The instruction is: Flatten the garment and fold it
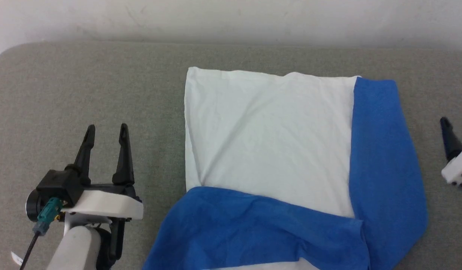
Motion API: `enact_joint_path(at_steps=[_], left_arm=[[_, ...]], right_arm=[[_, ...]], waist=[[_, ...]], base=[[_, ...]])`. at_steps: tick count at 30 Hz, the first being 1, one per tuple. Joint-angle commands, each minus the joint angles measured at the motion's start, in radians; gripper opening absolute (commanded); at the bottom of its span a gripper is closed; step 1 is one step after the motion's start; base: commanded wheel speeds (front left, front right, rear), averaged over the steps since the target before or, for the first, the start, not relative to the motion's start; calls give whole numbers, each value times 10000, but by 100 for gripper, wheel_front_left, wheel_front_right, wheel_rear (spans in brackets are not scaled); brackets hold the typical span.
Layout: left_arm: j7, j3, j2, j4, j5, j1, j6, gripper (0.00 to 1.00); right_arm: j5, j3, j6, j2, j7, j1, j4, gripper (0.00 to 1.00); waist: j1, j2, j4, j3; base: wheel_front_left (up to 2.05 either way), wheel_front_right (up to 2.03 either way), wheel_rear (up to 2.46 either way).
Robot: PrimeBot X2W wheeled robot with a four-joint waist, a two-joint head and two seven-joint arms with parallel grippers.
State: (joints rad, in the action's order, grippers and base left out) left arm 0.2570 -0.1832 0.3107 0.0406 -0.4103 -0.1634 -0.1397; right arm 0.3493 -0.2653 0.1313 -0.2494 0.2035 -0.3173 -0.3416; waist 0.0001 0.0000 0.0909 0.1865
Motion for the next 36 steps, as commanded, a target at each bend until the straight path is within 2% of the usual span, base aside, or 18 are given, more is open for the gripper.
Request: enact_joint_path(at_steps=[1,6,11,17,23,24,25,26,28,33,36], left_arm=[[46,91,-115,-133,118,-69,95,100],[46,202,-554,-449,234,-312,267,100],[47,353,-939,-599,375,-545,474,100],[47,480,-1288,-556,598,-741,781,100],[47,663,-1595,-394,840,-821,1036,100],[47,693,-1643,-364,880,-823,1075,100],[47,733,-1677,-329,922,-817,1106,100],[47,776,-1706,-285,959,-799,1138,100],[47,845,-1755,-191,1022,-756,1214,100],[47,1025,-1855,93,1007,-527,1421,100],[47,1138,-1822,215,1064,-302,1451,100]], right_arm=[[131,-57,-6,-192,78,-622,-445,100],[273,319,-6,-980,996,-2671,-2150,100],[677,1193,-6,-1469,2624,-4333,-3264,100],[880,1927,-6,-1707,3960,-5324,-4107,100],[612,1798,-6,-1597,5254,-5433,-5567,100],[577,1758,-6,-1558,5457,-5443,-5762,48],[535,1736,-6,-1491,5560,-5444,-5876,18],[496,1703,-6,-1429,5567,-5446,-5934,0],[452,1659,-6,-1374,5170,-5470,-5801,0],[760,1246,-6,-1290,2658,-5420,-4788,0],[798,1294,-6,-1317,1568,-5193,-4195,0]], waist=[[-1,0,445,792],[-1,0,849,1613],[-1,0,1091,2199],[-1,0,1241,2614],[-1,0,1275,2703],[-1,0,1268,2682],[-1,0,1245,2636],[-1,0,1217,2577],[-1,0,1166,2417],[-1,0,928,1728],[-1,0,727,1195]], base=[[0,0,0],[0,0,0],[0,0,0],[0,0,0],[0,0,0],[0,0,0],[0,0,0],[0,0,0],[0,0,0],[0,0,0],[0,0,0]])
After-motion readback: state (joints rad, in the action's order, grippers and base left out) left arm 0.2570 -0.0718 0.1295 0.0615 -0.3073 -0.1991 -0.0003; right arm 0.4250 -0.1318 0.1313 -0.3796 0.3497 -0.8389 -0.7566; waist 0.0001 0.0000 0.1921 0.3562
